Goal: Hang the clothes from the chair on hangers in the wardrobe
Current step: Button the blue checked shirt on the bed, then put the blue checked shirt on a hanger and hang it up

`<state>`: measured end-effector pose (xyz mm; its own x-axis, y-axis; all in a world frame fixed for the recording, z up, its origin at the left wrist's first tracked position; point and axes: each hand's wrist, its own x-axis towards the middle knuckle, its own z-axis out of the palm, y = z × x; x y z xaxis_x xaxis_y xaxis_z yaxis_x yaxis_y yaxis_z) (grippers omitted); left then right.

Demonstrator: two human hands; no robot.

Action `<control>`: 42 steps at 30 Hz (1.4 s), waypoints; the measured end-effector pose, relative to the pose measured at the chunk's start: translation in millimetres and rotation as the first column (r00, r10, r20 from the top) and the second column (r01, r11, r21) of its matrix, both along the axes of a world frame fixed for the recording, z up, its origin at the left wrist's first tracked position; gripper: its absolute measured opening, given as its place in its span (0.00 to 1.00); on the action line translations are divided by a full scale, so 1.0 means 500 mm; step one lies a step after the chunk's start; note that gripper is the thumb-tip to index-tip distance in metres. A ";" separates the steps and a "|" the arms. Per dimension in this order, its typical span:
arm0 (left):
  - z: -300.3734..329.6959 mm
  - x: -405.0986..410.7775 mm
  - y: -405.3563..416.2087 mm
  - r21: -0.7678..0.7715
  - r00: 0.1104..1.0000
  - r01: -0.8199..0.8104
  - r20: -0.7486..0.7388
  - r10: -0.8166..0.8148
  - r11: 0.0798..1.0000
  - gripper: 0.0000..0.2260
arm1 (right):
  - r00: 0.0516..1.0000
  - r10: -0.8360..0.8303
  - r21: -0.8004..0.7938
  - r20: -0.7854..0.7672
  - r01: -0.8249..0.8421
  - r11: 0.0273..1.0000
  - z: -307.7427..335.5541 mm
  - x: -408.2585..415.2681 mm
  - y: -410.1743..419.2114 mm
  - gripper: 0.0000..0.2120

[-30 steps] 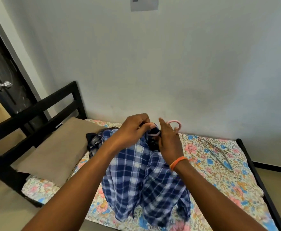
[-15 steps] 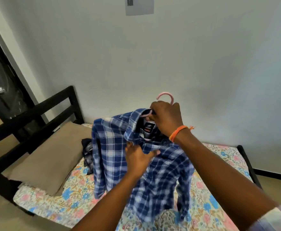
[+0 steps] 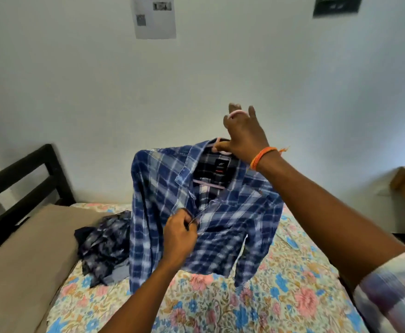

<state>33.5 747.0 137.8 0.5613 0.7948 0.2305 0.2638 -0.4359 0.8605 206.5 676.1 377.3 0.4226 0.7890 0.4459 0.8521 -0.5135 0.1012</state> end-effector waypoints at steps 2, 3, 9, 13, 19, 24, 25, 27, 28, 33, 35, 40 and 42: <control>0.011 -0.006 -0.004 -0.011 0.995 0.086 -0.054 -0.086 0.996 0.14 | 1.000 -0.010 -0.004 0.013 0.010 1.000 -0.011 -0.021 -0.005 0.31; 0.022 -0.012 -0.006 0.006 0.986 0.134 -0.105 -0.133 0.991 0.14 | 0.999 -0.025 -0.003 0.027 0.025 1.000 -0.016 -0.034 -0.009 0.29; 0.180 -0.069 -0.002 0.455 0.991 0.133 -0.077 -0.110 0.880 0.23 | 0.980 -0.157 0.092 0.126 0.146 0.985 -0.016 -0.085 -0.091 0.29; 0.296 -0.027 -0.034 0.790 0.972 0.056 0.096 -0.213 0.611 0.21 | 0.952 -0.256 0.118 0.169 0.239 0.964 -0.014 -0.126 -0.167 0.33; 0.347 0.097 -0.180 0.877 0.882 0.224 0.003 -0.471 0.426 0.15 | 0.890 -0.390 0.172 0.237 0.357 0.918 -0.010 -0.170 -0.313 0.28; 0.364 0.122 -0.309 0.899 0.724 0.310 -0.011 -0.690 0.311 0.12 | 0.851 -0.465 0.189 0.245 0.428 0.884 0.006 -0.195 -0.487 0.23; 0.366 0.126 -0.343 0.896 0.688 0.338 -0.026 -0.725 0.288 0.12 | 0.867 -0.444 0.203 0.227 0.404 0.892 0.009 -0.206 -0.531 0.20; 0.371 0.135 -0.403 0.871 0.637 0.400 -0.040 -0.770 0.285 0.11 | 0.897 -0.343 0.264 0.279 0.272 0.925 0.010 -0.233 -0.613 0.10; 0.374 0.136 -0.442 0.855 0.608 0.427 -0.031 -0.794 0.293 0.11 | 0.895 -0.289 0.326 0.340 0.176 0.929 0.004 -0.264 -0.665 0.06; 0.397 0.096 -0.659 0.802 0.438 0.517 0.052 -0.898 0.299 0.10 | 0.826 -0.496 0.822 0.267 0.073 0.565 -0.049 -0.417 -0.919 0.12; 0.411 0.067 -0.765 0.813 0.363 0.507 0.100 -0.926 0.286 0.06 | 0.701 -0.709 0.861 0.078 0.311 0.403 -0.073 -0.426 -1.069 0.13; 0.429 0.019 -1.044 0.795 0.166 0.544 0.209 -0.964 0.267 0.09 | 0.534 -0.846 0.611 -0.014 0.674 0.416 -0.123 -0.537 -1.383 0.30; 0.438 0.003 -1.144 0.788 0.107 0.568 0.217 -0.970 0.238 0.11 | 0.473 -0.881 0.614 0.010 0.692 0.379 -0.123 -0.597 -1.467 0.29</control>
